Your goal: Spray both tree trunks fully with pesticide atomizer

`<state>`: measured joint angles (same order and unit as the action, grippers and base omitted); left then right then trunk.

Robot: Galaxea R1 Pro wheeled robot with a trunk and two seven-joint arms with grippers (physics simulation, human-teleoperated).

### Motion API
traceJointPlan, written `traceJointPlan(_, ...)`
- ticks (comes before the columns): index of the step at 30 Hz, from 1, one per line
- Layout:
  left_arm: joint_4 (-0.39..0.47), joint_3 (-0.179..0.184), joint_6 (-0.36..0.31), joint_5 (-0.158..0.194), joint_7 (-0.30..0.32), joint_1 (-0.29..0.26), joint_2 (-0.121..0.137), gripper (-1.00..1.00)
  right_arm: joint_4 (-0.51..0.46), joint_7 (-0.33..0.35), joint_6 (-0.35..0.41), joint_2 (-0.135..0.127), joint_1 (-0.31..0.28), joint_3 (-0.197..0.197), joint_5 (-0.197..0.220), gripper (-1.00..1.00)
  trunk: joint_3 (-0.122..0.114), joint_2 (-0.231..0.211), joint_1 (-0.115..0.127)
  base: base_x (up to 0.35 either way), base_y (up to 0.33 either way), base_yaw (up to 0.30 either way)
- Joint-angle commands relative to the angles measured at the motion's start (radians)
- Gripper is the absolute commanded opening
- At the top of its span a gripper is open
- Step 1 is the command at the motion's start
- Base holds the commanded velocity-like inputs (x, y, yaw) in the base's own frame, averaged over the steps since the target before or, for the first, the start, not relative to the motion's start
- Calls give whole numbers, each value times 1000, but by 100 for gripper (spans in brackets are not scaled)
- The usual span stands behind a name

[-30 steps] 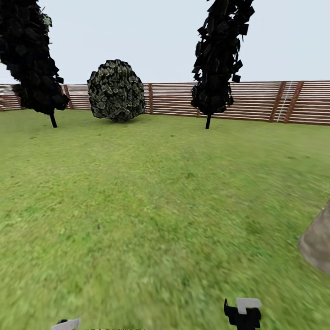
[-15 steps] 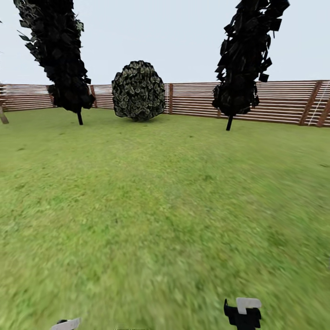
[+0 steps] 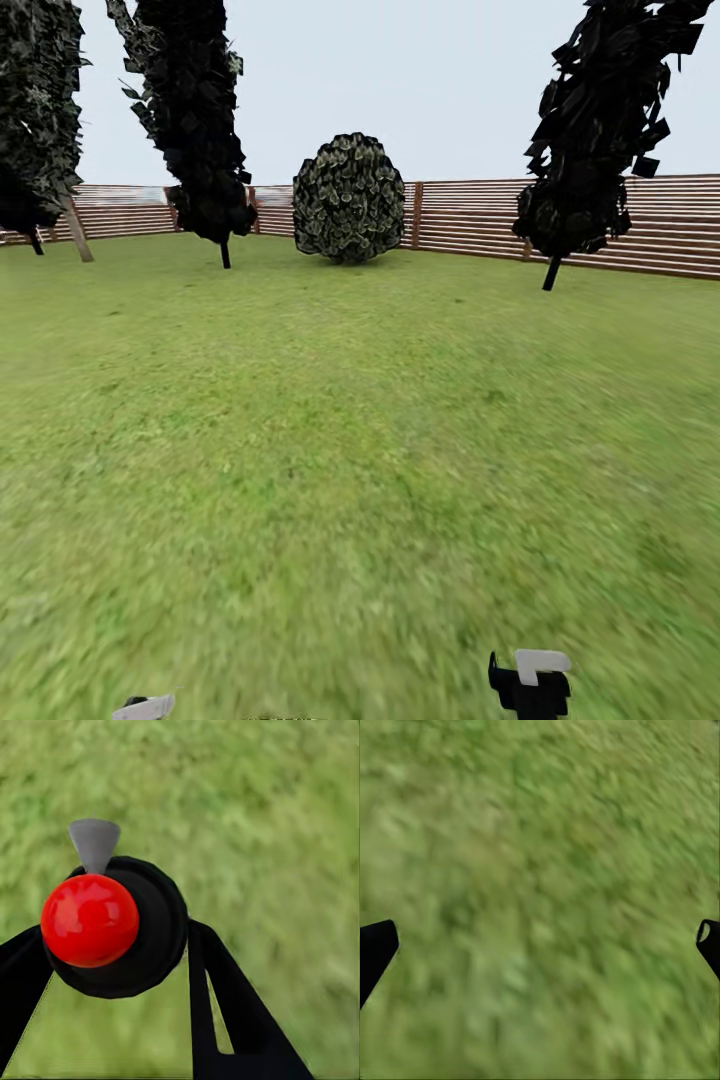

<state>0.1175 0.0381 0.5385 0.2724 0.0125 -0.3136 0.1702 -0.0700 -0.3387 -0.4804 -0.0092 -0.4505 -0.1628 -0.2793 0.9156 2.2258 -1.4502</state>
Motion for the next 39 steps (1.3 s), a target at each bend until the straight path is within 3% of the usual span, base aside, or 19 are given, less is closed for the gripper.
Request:
traceJointPlan(1, -1, 4, 3, 6, 1, -1, 0, -100, 1, -3, -3, 0, -1, -7, -11, 100, 1, 0, 0, 0, 0, 276)
traceJointPlan(39, -2, 4, 2, 7, 1, -1, -1, -100, 1, -3, -4, 0, -1, -7, -11, 100, 23, 0, 0, 0, 0, 276)
